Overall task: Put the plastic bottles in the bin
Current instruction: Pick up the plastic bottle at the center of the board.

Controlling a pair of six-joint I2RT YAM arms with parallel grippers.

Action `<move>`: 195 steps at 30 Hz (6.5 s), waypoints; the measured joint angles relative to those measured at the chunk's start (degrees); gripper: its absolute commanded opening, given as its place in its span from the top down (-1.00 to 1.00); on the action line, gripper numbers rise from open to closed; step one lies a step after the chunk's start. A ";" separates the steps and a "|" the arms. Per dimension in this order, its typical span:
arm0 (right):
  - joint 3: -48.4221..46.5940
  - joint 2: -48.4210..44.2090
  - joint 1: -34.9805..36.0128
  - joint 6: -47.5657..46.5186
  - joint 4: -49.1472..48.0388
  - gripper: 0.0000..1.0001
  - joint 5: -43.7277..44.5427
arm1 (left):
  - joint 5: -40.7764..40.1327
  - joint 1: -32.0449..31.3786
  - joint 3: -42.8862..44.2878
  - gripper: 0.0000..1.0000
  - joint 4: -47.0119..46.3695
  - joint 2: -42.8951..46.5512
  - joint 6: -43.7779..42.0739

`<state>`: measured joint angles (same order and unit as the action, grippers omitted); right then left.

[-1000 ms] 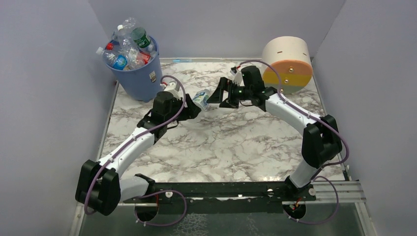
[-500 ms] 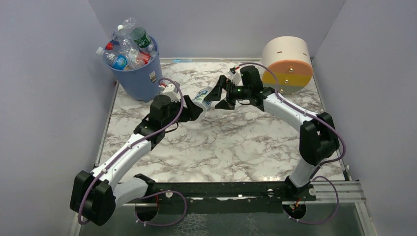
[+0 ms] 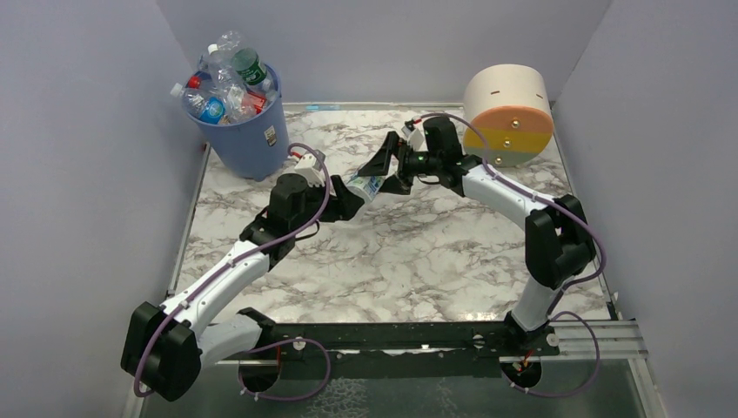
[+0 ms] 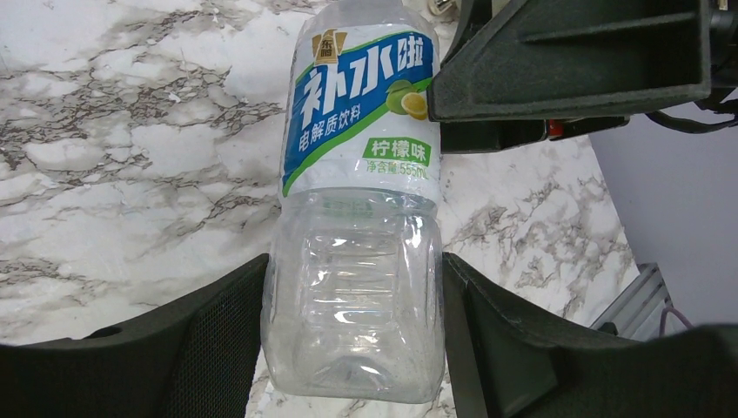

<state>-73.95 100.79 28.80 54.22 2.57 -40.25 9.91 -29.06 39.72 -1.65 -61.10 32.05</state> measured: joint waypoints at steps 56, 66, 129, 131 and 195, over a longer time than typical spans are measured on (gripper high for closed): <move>-0.02 1.95 -0.04 -8.87 3.82 -0.12 0.59 | 7.72 -2.51 3.04 -0.84 -0.92 -6.78 -5.25; -0.02 1.95 -0.04 -11.28 5.09 -0.08 0.70 | 8.11 -2.51 4.57 -0.84 -0.85 -8.68 -5.57; -0.42 1.73 1.18 -15.30 6.71 -0.09 -2.64 | 10.14 -2.19 6.56 -0.30 -2.54 -13.49 -5.53; -0.57 1.73 1.16 -15.28 6.97 -0.12 -2.62 | 10.14 -2.19 6.56 -0.29 -2.58 -13.51 -5.46; -1.86 -16.20 -2.54 -16.81 17.86 -0.99 8.79 | 6.05 -1.46 13.60 -0.24 5.31 -9.86 -7.82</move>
<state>-75.81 84.60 26.26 37.41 20.43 -31.46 15.97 -30.52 53.32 3.66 -70.96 24.23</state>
